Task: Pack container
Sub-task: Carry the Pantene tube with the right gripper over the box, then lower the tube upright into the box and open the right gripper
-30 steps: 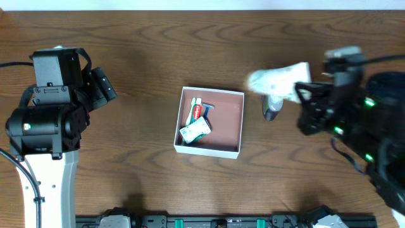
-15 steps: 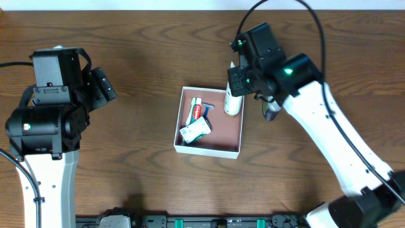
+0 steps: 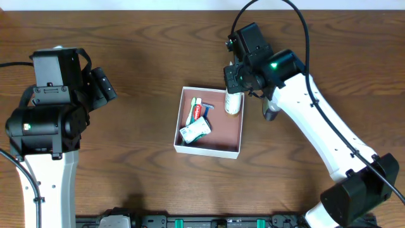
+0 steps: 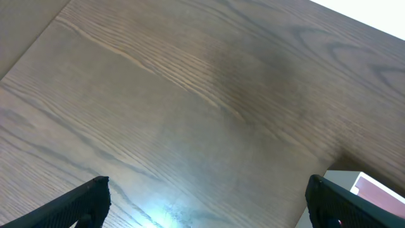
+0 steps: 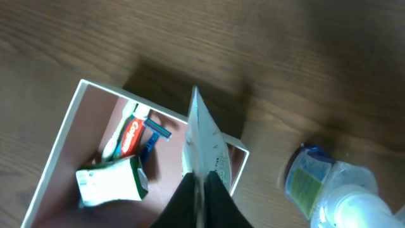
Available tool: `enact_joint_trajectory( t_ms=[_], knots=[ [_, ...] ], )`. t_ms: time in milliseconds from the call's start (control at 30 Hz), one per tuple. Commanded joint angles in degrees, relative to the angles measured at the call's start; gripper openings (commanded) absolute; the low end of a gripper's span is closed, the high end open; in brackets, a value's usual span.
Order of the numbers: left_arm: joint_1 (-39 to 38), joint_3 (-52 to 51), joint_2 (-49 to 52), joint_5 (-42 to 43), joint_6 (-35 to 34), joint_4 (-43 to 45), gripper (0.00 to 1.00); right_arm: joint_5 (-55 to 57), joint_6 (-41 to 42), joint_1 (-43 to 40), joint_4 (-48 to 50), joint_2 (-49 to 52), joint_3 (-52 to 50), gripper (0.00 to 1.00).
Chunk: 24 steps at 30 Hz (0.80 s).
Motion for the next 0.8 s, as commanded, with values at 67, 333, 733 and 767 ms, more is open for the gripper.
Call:
enact_joint_trajectory(
  t_ms=[67, 333, 733, 767],
  knots=[
    [0.35, 0.52, 0.02, -0.94, 0.31, -0.13, 0.98, 0.68, -0.09, 0.26, 0.33, -0.33, 0.83, 0.29],
    [0.35, 0.52, 0.02, -0.94, 0.31, -0.13, 0.98, 0.55, -1.92, 0.22, 0.70, -6.95, 0.87, 0.74],
    [0.35, 0.52, 0.02, -0.94, 0.31, -0.13, 0.98, 7.61, -4.17, -6.49, -5.16, -23.63, 0.85, 0.94],
    [0.35, 0.52, 0.02, -0.94, 0.31, -0.13, 0.98, 7.82, -4.17, -7.41, -6.29, -23.45, 0.79, 0.93]
  ],
)
